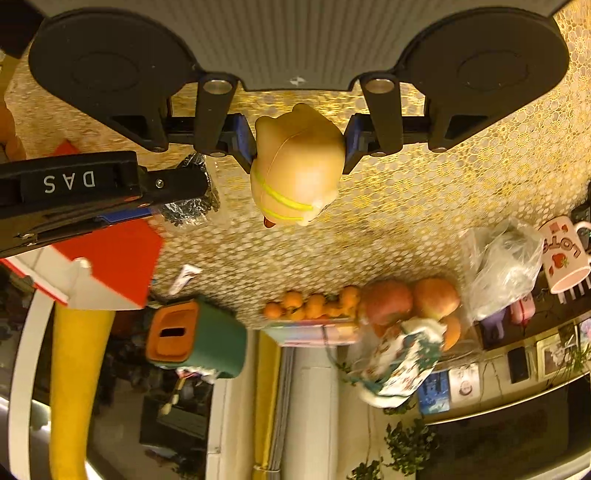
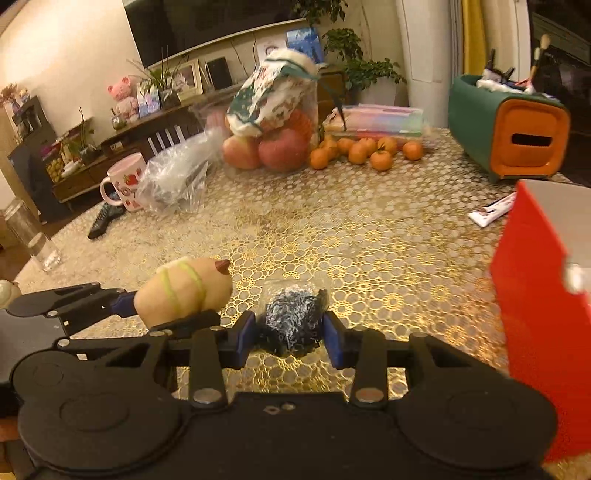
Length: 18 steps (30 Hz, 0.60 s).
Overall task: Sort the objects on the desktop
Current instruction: 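Carry the toy figure and hair-tie bag over the red shoebox with both tools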
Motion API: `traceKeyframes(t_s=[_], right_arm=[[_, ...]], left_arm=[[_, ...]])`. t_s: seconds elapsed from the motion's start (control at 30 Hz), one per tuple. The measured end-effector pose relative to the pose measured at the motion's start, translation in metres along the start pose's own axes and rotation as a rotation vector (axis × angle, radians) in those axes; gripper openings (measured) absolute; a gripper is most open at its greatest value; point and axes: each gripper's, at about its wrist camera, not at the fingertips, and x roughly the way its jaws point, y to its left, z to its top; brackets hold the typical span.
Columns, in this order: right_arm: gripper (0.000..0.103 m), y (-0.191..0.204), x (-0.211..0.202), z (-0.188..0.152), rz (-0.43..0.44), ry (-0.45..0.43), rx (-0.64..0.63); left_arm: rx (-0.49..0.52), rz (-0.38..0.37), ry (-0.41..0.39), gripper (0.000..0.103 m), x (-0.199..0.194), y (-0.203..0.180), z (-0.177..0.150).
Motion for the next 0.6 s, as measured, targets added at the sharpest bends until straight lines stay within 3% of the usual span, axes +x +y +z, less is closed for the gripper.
traceKeyframes(t_s=[0.6], right_arm=[[0.038,-0.049,-0.109,-0.023,-0.057,-0.095,0.045]], left_arm=[[0.084,-0.105,-0.057,0.047,-0.05,-0.1,0.02]])
